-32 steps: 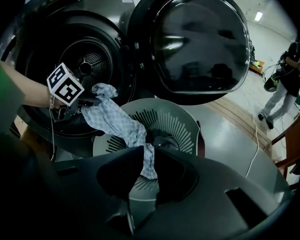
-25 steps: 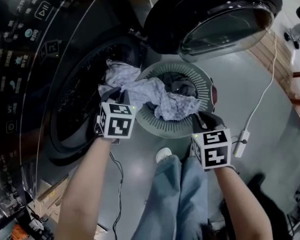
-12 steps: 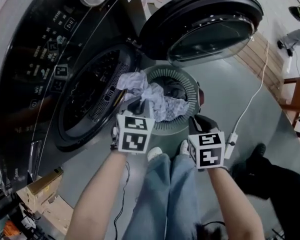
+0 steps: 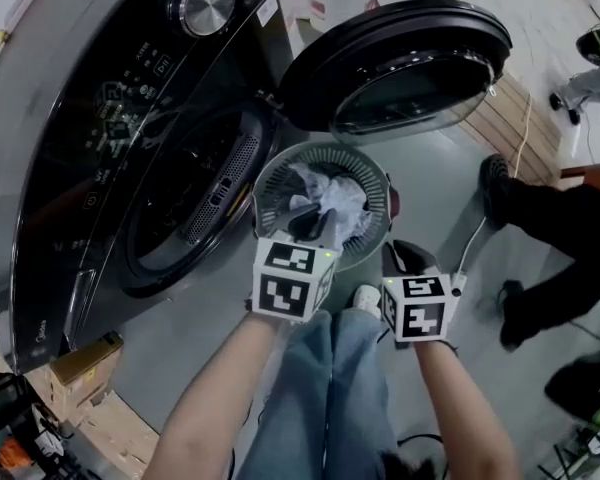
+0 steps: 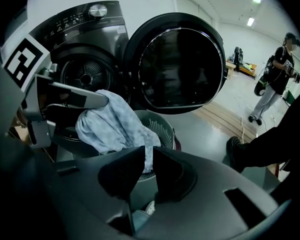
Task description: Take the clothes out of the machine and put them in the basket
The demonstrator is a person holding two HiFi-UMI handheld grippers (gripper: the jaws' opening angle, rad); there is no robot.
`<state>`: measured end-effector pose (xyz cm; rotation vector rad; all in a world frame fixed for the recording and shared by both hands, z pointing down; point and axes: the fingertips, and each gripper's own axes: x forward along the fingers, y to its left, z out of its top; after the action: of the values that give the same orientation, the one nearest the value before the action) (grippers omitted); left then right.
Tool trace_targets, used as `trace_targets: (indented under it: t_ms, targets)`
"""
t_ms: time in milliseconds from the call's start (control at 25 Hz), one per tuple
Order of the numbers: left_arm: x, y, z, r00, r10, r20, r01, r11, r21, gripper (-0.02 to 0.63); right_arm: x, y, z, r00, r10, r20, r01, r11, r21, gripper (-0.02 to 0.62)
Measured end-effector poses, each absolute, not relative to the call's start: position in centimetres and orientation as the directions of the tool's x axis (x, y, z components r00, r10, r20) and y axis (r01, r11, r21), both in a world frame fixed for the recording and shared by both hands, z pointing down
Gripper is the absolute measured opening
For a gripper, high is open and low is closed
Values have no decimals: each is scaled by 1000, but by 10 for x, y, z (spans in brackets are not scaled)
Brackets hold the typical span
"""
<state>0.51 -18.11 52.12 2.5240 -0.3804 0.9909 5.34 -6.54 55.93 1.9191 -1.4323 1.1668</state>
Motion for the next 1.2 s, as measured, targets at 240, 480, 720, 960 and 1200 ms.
trace_targets:
  t_ms: [240, 480, 720, 960, 1200]
  targets:
    - [1, -176, 542, 633, -100, 768, -446, -858, 256, 212, 56, -65, 558, 90, -532, 842, -936, -334, -111, 49]
    - [-23, -190, 560, 564, -167, 809, -514, -838, 184, 474, 56, -69, 558, 88, -542, 836, -939, -326, -113, 48]
    - [-43, -196, 562, 547, -191, 815, -549, -817, 177, 472, 50, -71, 560, 80, -543, 836, -942, -315, -115, 40]
    - [-56, -192, 543, 546, -178, 819, -547, -816, 187, 472, 38, -75, 531, 87, -565, 820, -934, -332, -129, 18]
    - [-73, -181, 494, 562, -187, 806, -541, -820, 188, 471, 19, -73, 478, 71, -589, 805, -941, -306, -141, 3]
